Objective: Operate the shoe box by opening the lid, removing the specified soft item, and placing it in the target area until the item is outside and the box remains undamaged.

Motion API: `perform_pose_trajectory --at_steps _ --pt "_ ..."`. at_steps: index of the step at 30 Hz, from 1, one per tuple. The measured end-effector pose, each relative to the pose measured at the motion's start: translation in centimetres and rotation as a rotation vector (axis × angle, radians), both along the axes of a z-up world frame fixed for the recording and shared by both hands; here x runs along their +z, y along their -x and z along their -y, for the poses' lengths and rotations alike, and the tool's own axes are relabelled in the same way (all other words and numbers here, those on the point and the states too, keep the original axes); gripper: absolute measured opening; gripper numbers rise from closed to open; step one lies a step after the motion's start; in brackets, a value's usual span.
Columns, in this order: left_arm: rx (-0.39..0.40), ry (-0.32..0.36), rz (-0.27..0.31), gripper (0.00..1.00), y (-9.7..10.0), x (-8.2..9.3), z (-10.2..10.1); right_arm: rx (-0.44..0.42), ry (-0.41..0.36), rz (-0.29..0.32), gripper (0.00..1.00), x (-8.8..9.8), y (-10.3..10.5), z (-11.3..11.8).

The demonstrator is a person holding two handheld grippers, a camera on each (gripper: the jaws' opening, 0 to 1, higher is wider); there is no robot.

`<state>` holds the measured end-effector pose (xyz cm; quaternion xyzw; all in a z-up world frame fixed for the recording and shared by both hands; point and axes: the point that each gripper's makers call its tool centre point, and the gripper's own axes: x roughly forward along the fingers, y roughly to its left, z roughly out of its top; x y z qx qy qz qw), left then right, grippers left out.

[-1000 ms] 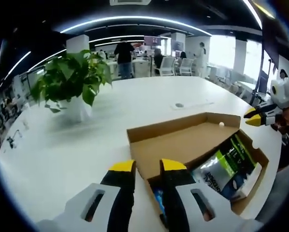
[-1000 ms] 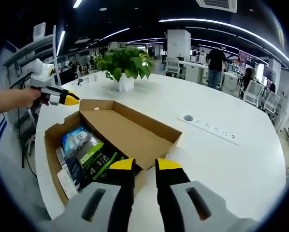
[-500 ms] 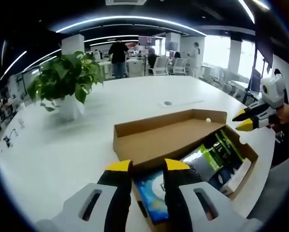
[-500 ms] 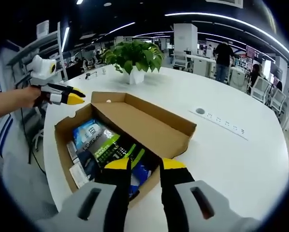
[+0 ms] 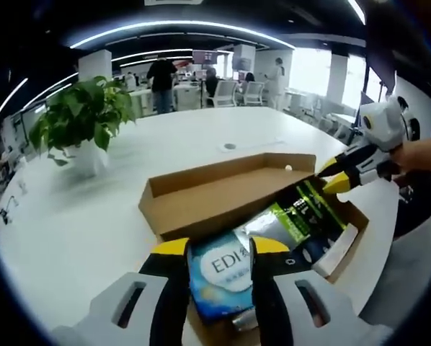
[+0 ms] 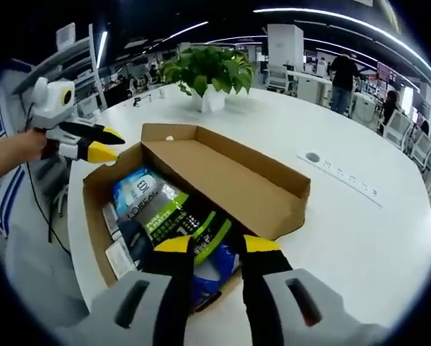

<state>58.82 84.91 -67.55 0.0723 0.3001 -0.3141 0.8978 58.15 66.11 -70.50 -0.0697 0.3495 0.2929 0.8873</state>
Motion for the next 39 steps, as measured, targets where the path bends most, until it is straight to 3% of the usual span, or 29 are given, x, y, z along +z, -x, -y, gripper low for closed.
perform_pose_trajectory --at_steps 17,24,35,39 --pt "-0.033 0.012 -0.024 0.31 1.3 -1.0 0.6 0.001 0.062 -0.1 0.2 -2.4 -0.9 -1.4" --pt "-0.045 0.013 -0.046 0.3 1.7 -1.7 0.8 -0.01 0.057 -0.111 0.19 -2.9 -1.2 -1.7" --pt "-0.089 0.005 -0.116 0.3 2.7 -3.2 2.1 -0.007 0.097 -0.104 0.1 -3.5 -1.4 -1.3" --pt "-0.11 -0.005 -0.171 0.3 3.2 -4.4 2.7 -0.004 0.1 -0.105 0.09 -3.5 -1.4 -1.3"
